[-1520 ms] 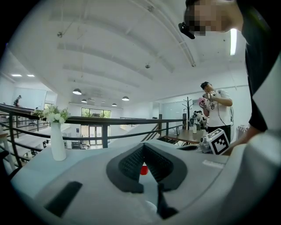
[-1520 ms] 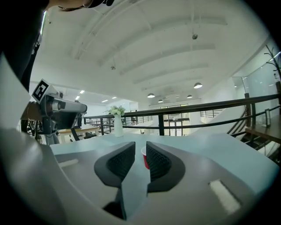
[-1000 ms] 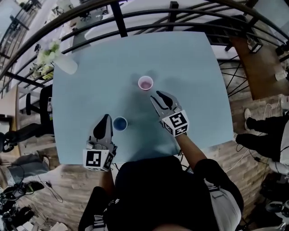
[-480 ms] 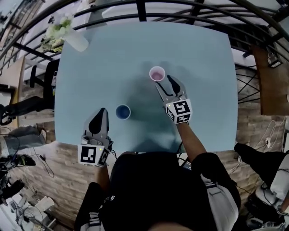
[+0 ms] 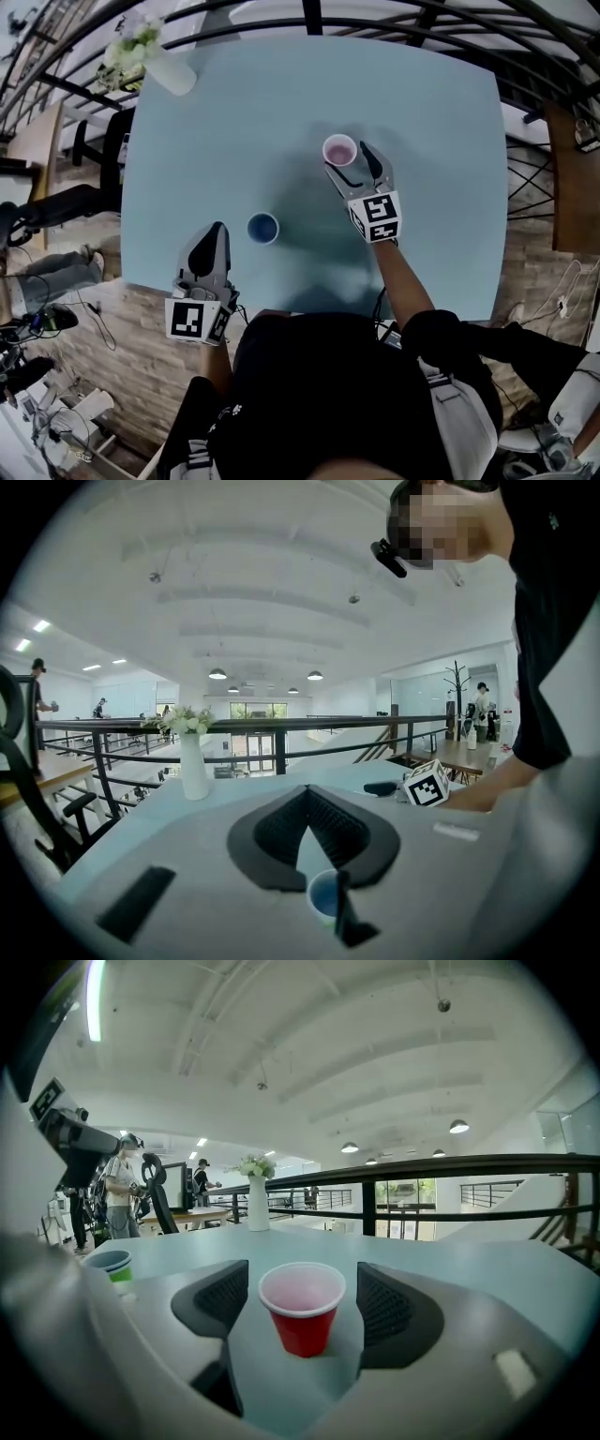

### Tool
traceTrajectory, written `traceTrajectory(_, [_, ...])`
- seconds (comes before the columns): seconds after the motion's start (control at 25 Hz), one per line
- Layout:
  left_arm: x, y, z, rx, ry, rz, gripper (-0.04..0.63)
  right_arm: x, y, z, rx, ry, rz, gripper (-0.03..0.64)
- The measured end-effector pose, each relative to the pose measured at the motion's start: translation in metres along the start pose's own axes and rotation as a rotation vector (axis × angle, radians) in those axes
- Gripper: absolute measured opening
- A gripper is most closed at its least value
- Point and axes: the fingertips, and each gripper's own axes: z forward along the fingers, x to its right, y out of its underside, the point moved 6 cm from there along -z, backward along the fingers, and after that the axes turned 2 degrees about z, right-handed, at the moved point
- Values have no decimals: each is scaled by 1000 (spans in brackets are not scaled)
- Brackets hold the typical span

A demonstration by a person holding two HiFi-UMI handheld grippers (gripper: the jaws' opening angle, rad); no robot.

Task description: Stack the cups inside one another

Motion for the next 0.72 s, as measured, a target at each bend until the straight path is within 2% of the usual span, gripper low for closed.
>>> traceTrajectory(0.44, [-6, 3, 2, -8, -19, -18, -8, 1, 15, 21, -43, -28, -40, 359])
traceTrajectory(0.72, [-9, 5, 1, -6, -29, -39, -8, 2, 16, 24, -38, -32, -39, 339])
